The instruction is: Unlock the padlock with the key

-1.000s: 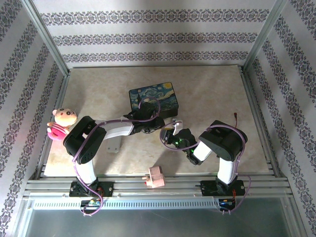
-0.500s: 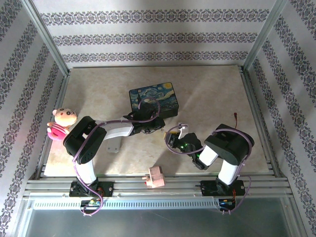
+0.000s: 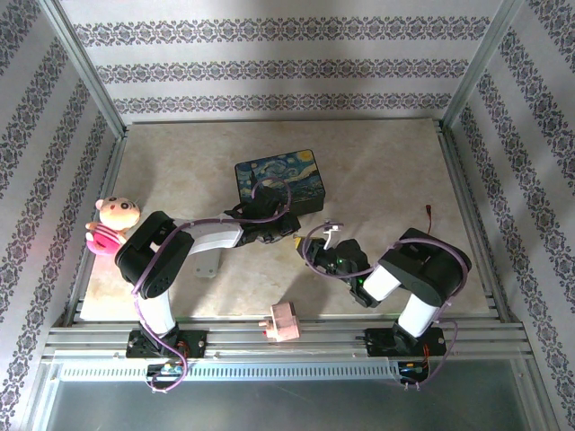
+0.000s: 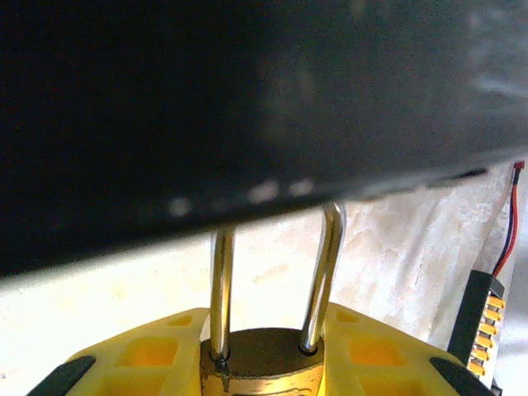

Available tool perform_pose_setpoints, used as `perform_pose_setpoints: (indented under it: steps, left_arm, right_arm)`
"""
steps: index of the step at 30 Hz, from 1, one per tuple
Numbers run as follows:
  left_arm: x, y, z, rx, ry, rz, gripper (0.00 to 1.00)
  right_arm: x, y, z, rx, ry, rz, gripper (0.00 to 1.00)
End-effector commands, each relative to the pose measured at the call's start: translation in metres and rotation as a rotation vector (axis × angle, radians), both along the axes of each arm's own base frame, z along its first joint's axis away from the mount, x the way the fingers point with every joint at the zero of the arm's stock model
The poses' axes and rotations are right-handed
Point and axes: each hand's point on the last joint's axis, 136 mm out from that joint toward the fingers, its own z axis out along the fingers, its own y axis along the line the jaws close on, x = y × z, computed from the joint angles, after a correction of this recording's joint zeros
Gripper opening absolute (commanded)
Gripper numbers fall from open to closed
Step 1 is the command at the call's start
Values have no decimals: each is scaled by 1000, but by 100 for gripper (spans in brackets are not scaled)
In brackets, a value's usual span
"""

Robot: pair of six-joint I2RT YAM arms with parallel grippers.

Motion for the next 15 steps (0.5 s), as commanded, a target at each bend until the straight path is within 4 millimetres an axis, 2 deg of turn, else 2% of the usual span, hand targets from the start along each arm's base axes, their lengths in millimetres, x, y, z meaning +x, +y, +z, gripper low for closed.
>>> perform_pose_setpoints:
  steps: [1,15]
  left_arm:
    - [3,-6,9,-93,17,10,20]
    - [3,-7,9,-95,21,5,20]
  right_arm:
    - [4,8,-1,45,26,8,16]
    - [17,4,-18,45,82,-52,21]
